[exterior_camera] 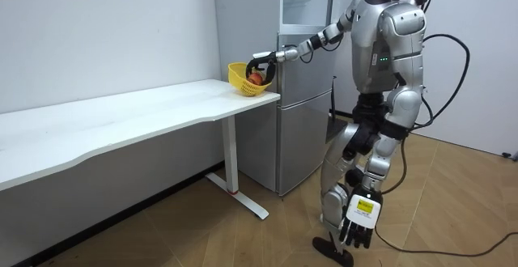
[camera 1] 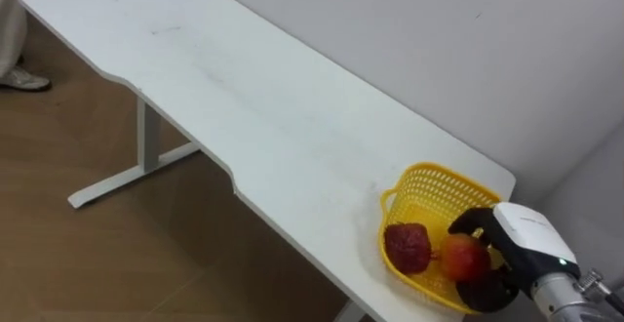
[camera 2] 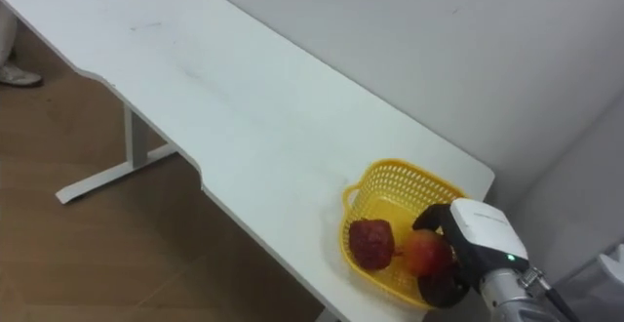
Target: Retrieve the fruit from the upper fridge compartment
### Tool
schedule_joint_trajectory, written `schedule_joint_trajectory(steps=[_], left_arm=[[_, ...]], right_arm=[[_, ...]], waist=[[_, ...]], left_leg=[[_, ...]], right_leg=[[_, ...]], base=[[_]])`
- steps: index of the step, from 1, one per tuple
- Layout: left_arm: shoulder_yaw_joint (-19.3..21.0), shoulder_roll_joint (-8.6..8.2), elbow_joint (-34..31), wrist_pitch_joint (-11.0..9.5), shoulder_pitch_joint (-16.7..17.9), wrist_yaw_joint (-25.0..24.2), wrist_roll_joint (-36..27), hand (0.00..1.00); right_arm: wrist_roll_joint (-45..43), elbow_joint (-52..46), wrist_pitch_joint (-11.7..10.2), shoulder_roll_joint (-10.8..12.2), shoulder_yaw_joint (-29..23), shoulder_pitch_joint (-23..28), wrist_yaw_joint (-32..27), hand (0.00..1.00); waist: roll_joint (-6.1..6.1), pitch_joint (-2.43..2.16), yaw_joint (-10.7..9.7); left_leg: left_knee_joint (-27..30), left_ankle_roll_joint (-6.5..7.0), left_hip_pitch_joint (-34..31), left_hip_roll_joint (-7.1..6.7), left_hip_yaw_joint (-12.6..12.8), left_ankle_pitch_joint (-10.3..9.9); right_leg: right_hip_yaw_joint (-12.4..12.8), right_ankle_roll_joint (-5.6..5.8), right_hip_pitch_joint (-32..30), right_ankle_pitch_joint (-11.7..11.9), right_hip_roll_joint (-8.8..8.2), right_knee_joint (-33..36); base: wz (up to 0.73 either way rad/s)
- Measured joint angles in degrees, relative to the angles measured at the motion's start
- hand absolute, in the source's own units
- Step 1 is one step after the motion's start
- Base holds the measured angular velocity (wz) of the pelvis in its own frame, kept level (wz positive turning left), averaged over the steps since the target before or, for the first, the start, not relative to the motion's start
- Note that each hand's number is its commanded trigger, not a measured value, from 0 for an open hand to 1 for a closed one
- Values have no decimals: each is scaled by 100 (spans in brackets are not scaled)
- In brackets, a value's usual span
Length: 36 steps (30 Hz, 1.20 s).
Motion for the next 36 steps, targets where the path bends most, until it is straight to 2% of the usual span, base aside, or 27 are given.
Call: schedule_joint_trajectory(steps=[8,11,19,20,25,26,29,33,36], left_arm=[[-272,12,22,-1,6,-3,-210,0],[-274,13,21,-1,37,-3,-219,0],[-271,22,13,1,9,10,-246,0],[-272,22,5,2,13,11,-246,0],[-249,20,10,7,34,18,-213,0],[-249,19,10,10,34,26,-213,0],[-250,17,26,10,49,42,-213,0],[-246,14,23,10,182,41,-213,0],[-170,1,21,9,260,38,-213,0]], right_arm=[[152,22,-8,0,52,0,-113,0],[318,38,-10,0,72,0,-123,0],[463,58,-13,0,70,-12,-124,0],[491,57,-16,0,71,-13,-123,0],[597,-55,-12,0,68,-23,-110,0],[649,-79,-11,-1,67,-24,-109,0],[752,-168,-10,-1,68,-24,-96,0],[898,-292,-25,-2,69,-20,-38,0],[894,-368,-57,-2,67,-20,2,0]], waist=[[4,8,49],[24,24,45],[9,9,36],[30,26,36],[36,30,32],[20,17,30],[28,16,37],[84,19,0],[75,-2,-66]], left_leg=[[0,-41,-87,43,6,28],[-1,-41,-93,39,5,29],[-6,-29,-63,27,14,34],[-6,-28,-45,29,13,34],[-46,-30,12,42,30,33],[-58,-32,20,46,32,35],[-80,-34,68,61,84,36],[-142,-33,193,61,88,35],[-221,-25,242,44,91,55]], right_leg=[[10,-28,-108,17,2,9],[15,-28,-109,18,0,10],[12,-28,-85,18,5,6],[13,-28,-69,18,3,7],[22,-28,-35,18,-5,1],[22,-28,-34,18,-8,0],[33,-28,-5,18,1,-6],[34,-27,95,18,-2,-21],[29,-27,108,17,-2,-21]], base=[[0],[0],[0],[0],[-1],[0],[-4],[-3],[0]])
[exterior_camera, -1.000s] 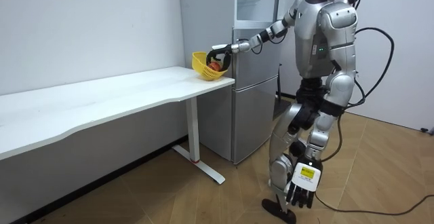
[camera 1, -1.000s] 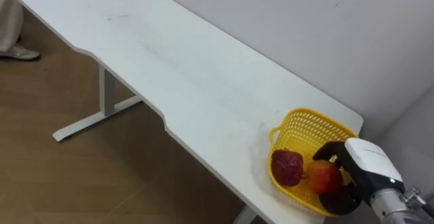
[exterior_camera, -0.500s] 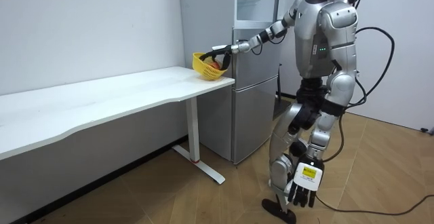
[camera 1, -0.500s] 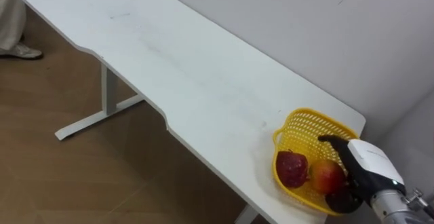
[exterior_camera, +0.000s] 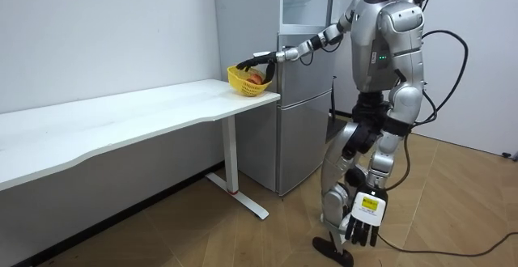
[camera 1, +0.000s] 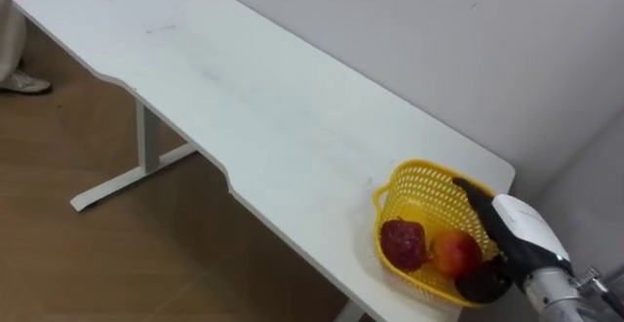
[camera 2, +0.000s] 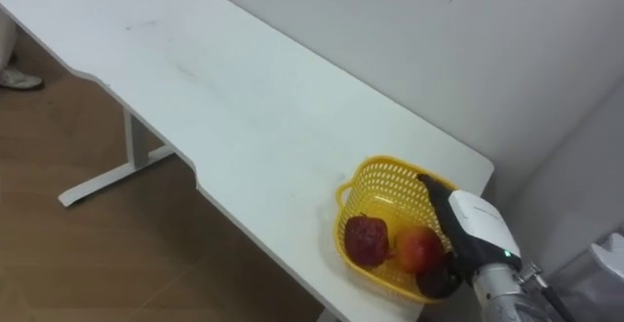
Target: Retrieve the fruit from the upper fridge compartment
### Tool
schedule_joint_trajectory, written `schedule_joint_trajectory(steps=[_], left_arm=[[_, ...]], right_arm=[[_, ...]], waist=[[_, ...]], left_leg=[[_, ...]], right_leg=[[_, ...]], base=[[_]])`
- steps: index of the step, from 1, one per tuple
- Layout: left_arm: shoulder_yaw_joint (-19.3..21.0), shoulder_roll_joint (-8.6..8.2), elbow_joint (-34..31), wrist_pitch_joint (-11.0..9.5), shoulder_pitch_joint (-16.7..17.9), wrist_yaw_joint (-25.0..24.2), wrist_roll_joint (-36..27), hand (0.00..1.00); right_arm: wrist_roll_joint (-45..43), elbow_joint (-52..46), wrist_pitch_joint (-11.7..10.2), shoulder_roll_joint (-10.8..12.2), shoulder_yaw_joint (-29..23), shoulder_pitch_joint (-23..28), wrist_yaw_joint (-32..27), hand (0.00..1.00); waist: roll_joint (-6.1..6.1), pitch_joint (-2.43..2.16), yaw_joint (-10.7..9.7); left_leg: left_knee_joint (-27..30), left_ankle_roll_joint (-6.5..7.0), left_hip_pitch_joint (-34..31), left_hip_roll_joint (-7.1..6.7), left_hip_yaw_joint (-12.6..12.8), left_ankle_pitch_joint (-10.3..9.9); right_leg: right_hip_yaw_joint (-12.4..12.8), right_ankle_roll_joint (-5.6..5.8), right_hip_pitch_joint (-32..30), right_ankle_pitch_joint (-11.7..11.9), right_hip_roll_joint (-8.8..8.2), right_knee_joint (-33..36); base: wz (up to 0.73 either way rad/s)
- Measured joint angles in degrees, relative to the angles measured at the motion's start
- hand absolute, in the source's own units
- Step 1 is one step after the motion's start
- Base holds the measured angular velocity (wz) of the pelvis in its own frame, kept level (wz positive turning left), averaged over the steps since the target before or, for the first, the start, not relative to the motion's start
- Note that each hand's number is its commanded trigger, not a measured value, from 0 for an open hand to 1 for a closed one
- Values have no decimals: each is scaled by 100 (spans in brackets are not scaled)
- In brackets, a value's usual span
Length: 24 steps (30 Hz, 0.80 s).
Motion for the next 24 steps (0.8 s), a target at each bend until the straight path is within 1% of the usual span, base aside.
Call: schedule_joint_trajectory(steps=[2,4,6,9,11,13,15,17,19,22,24], left_arm=[[97,-3,-49,12,146,-4,-1,0],[224,-6,-162,35,298,-1,0,0],[297,-12,-241,33,426,0,7,0],[362,-15,-249,29,541,-2,51,0],[434,-28,-250,29,632,-3,62,0],[499,-31,-255,38,724,-4,68,0],[614,-47,-273,45,825,-14,69,0],[708,-69,-273,51,882,-37,68,0],[709,-74,-274,63,905,-48,69,0],[709,-115,-277,86,914,-50,81,0],[714,-148,-279,122,945,-49,138,0]], right_arm=[[26,-155,-6,-8,-21,-5,58,0],[163,-310,19,-11,-66,-7,66,0],[353,-405,33,-11,-106,-86,68,0],[370,-502,32,-16,-212,-113,71,0],[425,-590,16,-16,-330,-113,71,0],[470,-594,-21,-16,-396,-113,71,0],[465,-633,-21,-15,-476,-113,73,0],[469,-705,-24,-16,-553,-113,73,0],[493,-776,-26,-20,-567,-113,73,0],[486,-920,2,-31,-592,-113,77,0],[456,-1049,8,-35,-596,-113,112,0]], waist=[[-8,-10,-70],[-44,-56,-146],[-37,-72,-225],[-35,-110,-310],[-26,-110,-321],[-14,-121,-348],[-9,-131,-354],[2,-133,-355],[16,-151,-379],[43,-159,-435],[61,-159,-511]], left_leg=[[-70,4,109,-2,13,10],[-124,8,193,-13,8,13],[-136,6,309,-16,1,12],[-175,7,410,-15,9,11],[-210,8,497,-14,15,11],[-249,14,602,-19,15,7],[-327,23,763,-36,29,2],[-394,30,886,-40,48,7],[-402,36,949,-40,46,3],[-396,43,1015,-42,51,-5],[-404,46,1081,-42,61,-7]], right_leg=[[0,0,81,0,-8,-17],[-7,0,182,0,-10,-107],[-2,1,322,1,2,-164],[14,2,404,0,-14,-173],[11,5,472,-2,-11,-176],[23,13,557,-6,-41,-178],[11,66,678,-39,-77,-173],[5,74,763,-43,-87,-177],[0,83,828,-48,-89,-174],[25,103,894,-61,-89,-174],[65,104,956,-61,-87,-177]], base=[[0],[2],[0],[0],[-4],[0],[0],[-3],[0],[0],[-4]])
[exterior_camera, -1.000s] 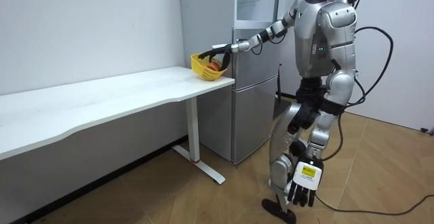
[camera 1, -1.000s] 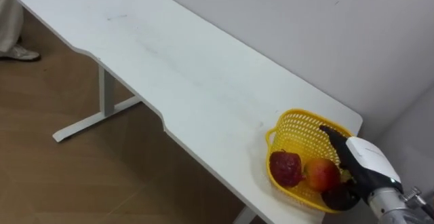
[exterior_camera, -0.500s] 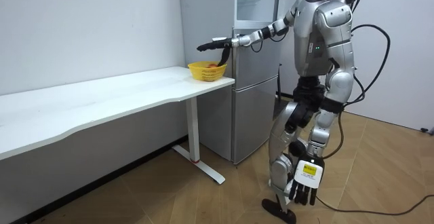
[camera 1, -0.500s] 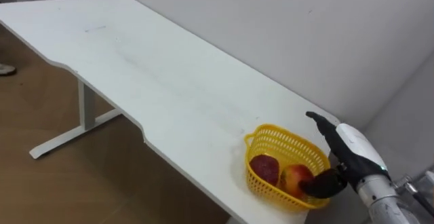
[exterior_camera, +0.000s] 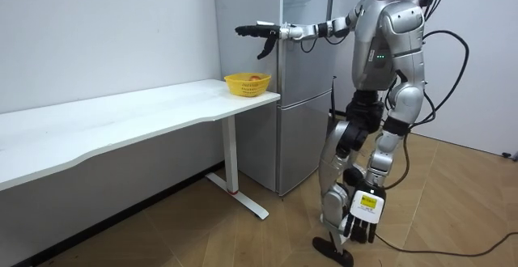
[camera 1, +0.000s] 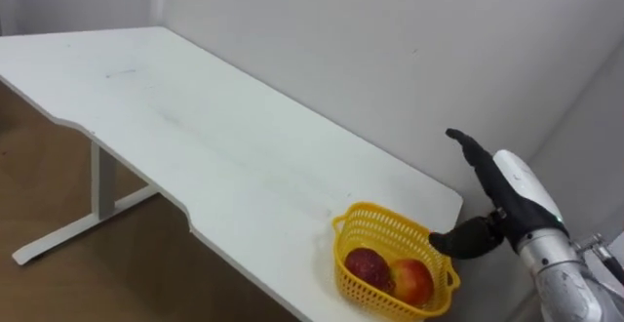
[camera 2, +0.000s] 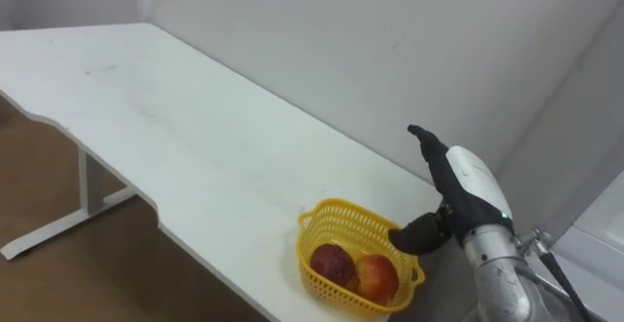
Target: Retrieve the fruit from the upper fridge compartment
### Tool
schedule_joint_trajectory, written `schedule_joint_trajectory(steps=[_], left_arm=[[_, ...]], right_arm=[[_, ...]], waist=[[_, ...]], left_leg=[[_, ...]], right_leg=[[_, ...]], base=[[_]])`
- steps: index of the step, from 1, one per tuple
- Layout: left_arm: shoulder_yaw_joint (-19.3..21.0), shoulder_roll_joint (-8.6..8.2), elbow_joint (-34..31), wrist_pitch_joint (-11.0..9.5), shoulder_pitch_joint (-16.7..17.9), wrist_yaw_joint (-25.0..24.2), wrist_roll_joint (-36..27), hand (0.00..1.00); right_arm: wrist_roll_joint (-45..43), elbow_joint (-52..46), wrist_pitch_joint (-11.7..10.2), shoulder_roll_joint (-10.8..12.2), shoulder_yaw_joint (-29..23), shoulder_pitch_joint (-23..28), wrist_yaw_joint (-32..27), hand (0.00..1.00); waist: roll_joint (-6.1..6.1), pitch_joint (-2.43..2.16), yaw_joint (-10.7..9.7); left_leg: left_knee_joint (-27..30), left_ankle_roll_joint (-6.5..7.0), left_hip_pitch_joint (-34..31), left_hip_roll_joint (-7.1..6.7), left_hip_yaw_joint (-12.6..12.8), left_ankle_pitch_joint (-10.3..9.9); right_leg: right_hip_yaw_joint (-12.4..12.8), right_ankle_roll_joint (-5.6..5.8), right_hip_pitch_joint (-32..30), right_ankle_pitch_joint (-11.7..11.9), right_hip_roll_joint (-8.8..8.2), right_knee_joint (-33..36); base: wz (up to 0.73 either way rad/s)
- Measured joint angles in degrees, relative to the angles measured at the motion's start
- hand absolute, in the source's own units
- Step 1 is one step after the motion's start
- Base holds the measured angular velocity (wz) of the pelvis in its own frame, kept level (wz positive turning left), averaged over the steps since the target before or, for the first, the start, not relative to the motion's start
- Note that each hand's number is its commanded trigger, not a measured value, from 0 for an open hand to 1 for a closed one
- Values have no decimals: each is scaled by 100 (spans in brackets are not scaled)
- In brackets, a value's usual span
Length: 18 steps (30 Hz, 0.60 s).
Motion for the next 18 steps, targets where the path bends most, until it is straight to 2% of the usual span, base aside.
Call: schedule_joint_trajectory(steps=[4,7,10,13,16,18], left_arm=[[109,-70,-4,15,46,11,150,0],[119,-122,-4,34,149,12,147,0],[213,-170,-20,48,298,10,142,0],[286,-231,-25,30,294,-5,151,0],[387,-366,-23,-7,294,-5,197,0],[385,-516,3,-10,292,-5,197,0]], right_arm=[[-55,-55,43,-6,-81,0,31,0],[-57,-66,49,-17,-324,11,36,0],[-32,-407,38,-20,-502,74,18,0],[-36,-742,8,-21,-665,225,-50,0],[-75,-1127,-17,-15,-709,332,-52,0],[-74,-1805,-49,-15,-806,654,-43,0]], waist=[[31,-3,-30],[92,-29,-39],[148,-24,-158],[213,-12,-190],[266,-19,-228],[320,-46,-250]], left_leg=[[-44,16,162,-1,55,-18],[-80,29,232,3,131,-35],[-169,33,371,-1,149,-34],[-193,31,474,11,150,-41],[-276,27,599,30,205,-48],[-351,28,672,36,266,-48]], right_leg=[[74,25,118,-15,-1,0],[105,36,153,-22,-2,1],[226,44,219,-26,3,-1],[250,56,302,-34,6,-7],[346,58,360,-36,12,-6],[434,64,376,-44,17,-8]], base=[[-10],[-16],[-8],[0],[-11],[-18]])
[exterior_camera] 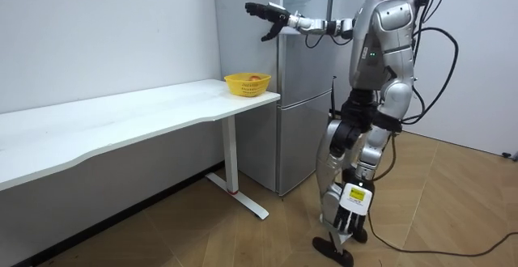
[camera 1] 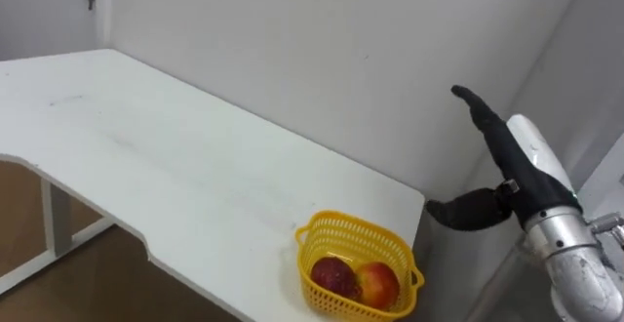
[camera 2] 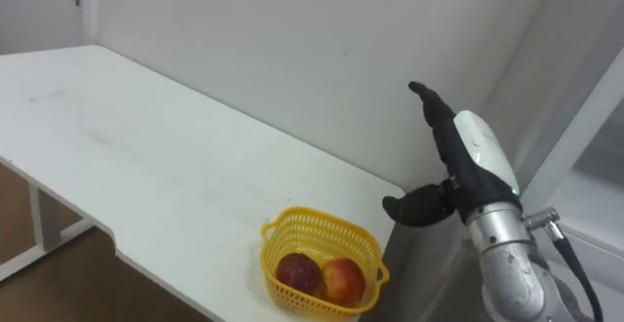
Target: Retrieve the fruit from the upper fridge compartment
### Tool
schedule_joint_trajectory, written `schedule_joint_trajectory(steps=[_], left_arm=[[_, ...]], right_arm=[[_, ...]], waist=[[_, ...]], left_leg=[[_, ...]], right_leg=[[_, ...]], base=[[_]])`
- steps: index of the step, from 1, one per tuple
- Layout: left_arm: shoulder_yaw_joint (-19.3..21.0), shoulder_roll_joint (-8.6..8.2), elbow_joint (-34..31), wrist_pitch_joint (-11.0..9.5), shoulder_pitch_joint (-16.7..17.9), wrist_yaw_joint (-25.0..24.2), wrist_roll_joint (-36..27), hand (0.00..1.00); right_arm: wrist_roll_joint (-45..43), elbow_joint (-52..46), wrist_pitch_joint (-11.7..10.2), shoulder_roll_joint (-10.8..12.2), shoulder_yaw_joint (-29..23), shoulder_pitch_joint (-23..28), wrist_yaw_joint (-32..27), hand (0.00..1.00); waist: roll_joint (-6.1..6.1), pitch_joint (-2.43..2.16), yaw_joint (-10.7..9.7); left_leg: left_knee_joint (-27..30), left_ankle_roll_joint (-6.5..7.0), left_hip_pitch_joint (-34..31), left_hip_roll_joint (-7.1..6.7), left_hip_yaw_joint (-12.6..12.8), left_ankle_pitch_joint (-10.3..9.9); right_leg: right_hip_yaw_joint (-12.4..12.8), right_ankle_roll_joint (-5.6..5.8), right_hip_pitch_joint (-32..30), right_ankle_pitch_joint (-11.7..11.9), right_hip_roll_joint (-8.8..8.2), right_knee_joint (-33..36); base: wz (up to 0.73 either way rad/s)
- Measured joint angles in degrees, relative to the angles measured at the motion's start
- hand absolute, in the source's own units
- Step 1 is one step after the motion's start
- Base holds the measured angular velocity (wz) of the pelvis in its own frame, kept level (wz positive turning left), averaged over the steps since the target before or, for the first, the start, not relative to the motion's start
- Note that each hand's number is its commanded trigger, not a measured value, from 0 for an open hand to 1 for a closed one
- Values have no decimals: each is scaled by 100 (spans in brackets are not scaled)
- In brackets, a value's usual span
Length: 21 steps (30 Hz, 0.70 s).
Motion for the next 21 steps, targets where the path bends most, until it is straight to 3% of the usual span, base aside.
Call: schedule_joint_trajectory(steps=[3,7,9,12,14,18,21], left_arm=[[-62,-97,-6,-39,-3,-30,0,0],[-62,-116,2,-135,-31,-52,7,0],[-57,-181,52,-249,-39,-57,15,0],[-76,-250,50,-337,-40,-103,1,0],[-81,-248,40,-393,-76,-104,-5,0],[-83,-289,108,-535,-158,-104,-1,0],[-206,-282,163,-638,-235,-102,1,0]], right_arm=[[-109,-704,-171,12,-60,392,21,0],[-193,-1514,-240,88,-113,820,157,0],[-367,-1870,-430,296,-177,1092,256,0],[-444,-2067,-594,578,-175,1212,332,0],[-422,-2229,-600,693,-174,1230,383,0],[-418,-2629,-866,943,-225,1551,515,0],[-380,-2701,-1020,1069,-222,1703,646,0]], waist=[[80,40,-62],[170,49,-147],[288,23,-217],[485,40,-311],[558,30,-406],[688,-36,-538],[754,-32,-602]], left_leg=[[-51,7,125,2,65,-8],[-134,26,215,4,84,-19],[-138,46,253,10,181,-33],[-181,67,373,-1,223,-47],[-191,69,377,0,245,-47],[-248,69,432,35,379,-47],[-282,66,492,64,481,-48]], right_leg=[[163,0,72,-1,13,1],[306,17,111,-16,16,-8],[449,17,117,-16,43,-9],[622,17,174,-15,61,-10],[670,17,155,-15,60,-5],[769,17,149,-16,79,0],[850,15,157,-14,87,-1]], base=[[-14],[-20],[-20],[-27],[-11],[-15],[-17]])
